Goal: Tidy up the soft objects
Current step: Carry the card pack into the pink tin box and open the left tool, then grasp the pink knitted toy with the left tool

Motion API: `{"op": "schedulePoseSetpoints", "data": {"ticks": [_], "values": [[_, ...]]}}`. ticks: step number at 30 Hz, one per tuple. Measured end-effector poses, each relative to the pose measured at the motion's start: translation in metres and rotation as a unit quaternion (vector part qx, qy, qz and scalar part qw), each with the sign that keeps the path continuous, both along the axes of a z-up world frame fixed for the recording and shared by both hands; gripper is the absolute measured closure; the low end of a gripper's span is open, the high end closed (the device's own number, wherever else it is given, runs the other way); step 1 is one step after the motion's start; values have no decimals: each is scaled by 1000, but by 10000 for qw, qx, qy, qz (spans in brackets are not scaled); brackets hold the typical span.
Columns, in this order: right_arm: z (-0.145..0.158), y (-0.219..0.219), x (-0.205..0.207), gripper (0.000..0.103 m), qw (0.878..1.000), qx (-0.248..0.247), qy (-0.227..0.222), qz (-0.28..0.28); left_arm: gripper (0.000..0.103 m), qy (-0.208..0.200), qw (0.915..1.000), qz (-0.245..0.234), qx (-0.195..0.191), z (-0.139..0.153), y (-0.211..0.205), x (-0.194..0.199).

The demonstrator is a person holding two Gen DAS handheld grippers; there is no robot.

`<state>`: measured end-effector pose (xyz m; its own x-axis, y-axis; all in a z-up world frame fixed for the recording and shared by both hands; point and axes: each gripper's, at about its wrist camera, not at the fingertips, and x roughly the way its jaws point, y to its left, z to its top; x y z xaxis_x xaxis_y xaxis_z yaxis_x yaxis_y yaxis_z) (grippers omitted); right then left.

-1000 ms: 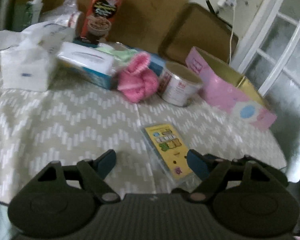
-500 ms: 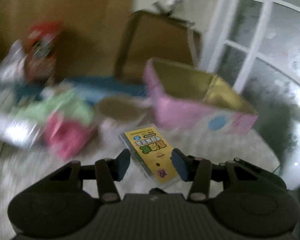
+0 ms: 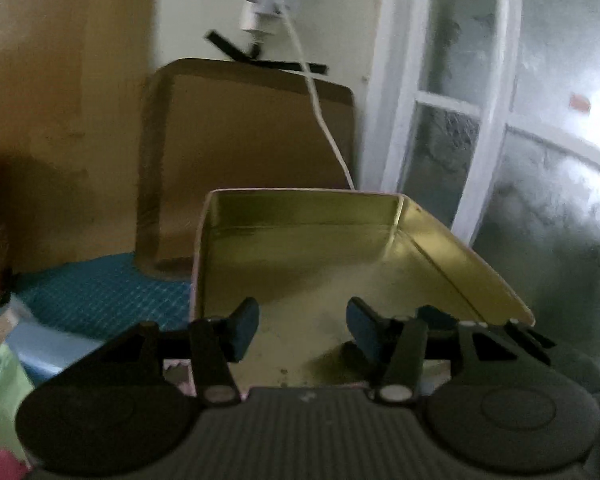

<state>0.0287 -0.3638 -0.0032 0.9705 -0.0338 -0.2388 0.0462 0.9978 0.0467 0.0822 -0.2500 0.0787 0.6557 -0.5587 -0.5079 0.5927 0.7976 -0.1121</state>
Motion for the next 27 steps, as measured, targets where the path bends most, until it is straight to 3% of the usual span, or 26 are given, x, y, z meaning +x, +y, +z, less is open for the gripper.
{"op": "schedulePoseSetpoints", "data": {"ticks": [5,8,10,12,17,19,24,27], "values": [[5,-7,-29,41,9984,466,-268,194,50,-167,9985,194,-491,7,78,-34],[7,9,-38,55,9951,702,-203,665,49,-236,9964,609,-538,0,143,-64],[8,32,-39,71,9903,776,-13,1154,49,-267,9929,1124,-285,-11,185,-84],[7,58,-36,77,9840,721,162,1620,50,-226,9872,1575,-126,-21,221,-99],[2,130,-21,75,9665,386,572,2470,51,83,9744,2241,-182,-44,284,-119],[1,155,-15,65,9619,106,641,2656,51,172,9712,2353,-339,-50,301,-122],[-7,204,20,47,9563,-453,871,2754,51,295,9688,2396,-552,-58,322,-120],[-19,223,36,47,9545,-725,1074,2685,50,365,9681,2366,-733,-59,329,-121]]}}
